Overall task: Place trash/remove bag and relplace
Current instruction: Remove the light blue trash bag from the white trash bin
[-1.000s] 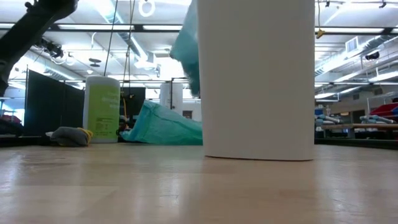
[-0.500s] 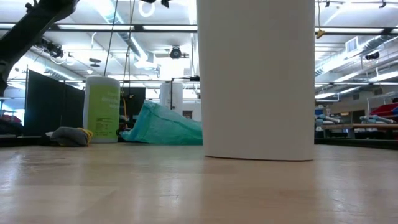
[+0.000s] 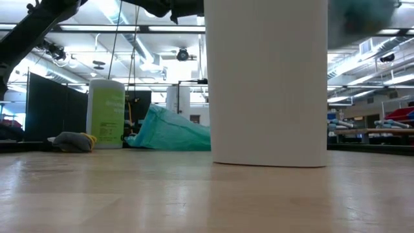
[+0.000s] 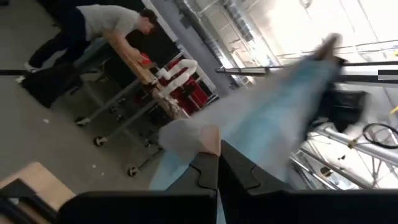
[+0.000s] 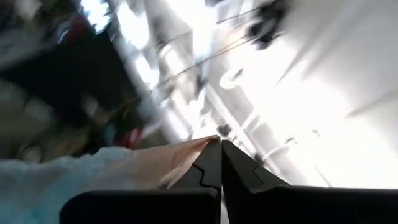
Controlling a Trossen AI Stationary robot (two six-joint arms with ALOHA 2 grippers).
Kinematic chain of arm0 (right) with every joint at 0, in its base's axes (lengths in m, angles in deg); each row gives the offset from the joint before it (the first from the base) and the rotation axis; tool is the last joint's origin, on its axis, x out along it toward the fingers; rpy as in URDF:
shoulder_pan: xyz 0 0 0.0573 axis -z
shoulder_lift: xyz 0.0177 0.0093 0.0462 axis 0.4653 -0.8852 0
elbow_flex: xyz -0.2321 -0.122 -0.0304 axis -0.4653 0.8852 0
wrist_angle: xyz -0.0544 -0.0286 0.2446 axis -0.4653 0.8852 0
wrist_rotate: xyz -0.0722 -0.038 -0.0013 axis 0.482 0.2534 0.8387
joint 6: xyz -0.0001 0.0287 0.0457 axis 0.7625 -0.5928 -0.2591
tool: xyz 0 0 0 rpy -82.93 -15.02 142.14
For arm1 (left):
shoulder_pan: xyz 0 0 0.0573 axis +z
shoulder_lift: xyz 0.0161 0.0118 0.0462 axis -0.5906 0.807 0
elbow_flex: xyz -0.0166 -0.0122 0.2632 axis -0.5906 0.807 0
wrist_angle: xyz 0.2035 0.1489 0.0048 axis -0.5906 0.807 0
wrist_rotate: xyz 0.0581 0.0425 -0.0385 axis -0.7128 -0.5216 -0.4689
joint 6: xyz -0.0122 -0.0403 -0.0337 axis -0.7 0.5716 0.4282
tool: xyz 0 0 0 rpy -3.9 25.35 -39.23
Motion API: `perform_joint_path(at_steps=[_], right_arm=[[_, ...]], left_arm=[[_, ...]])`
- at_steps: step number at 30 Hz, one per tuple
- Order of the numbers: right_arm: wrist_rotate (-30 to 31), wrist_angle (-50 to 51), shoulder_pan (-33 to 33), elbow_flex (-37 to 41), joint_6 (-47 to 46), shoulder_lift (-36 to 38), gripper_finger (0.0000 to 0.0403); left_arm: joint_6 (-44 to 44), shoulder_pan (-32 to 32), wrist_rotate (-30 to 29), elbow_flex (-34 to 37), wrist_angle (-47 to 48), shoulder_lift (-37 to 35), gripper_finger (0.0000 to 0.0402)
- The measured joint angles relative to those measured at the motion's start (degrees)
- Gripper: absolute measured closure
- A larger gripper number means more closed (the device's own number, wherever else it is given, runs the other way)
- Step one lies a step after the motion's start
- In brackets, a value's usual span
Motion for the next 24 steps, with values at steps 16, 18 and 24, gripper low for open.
perform_joint_path(at_steps=[16, 18, 24], right_arm=[[-8.16, 19.92, 6.68, 0.18, -10.81, -6.59, 0.0403], [-10.98, 16.5, 6.34, 0.18, -11.03, -7.33, 0.0403], [-10.66, 11.71, 5.88, 0.16, -11.18, -7.68, 0.0403]], left_arm=[[14.37, -0.45, 0.9, 0.0, -33.02, -0.11, 0.0394], [13.28, -0.4, 2.69, 0.0, -30.33, -0.09, 0.0394], [7.27, 1.36, 16.35, 0.03, -14.09, 0.0, 0.0395]])
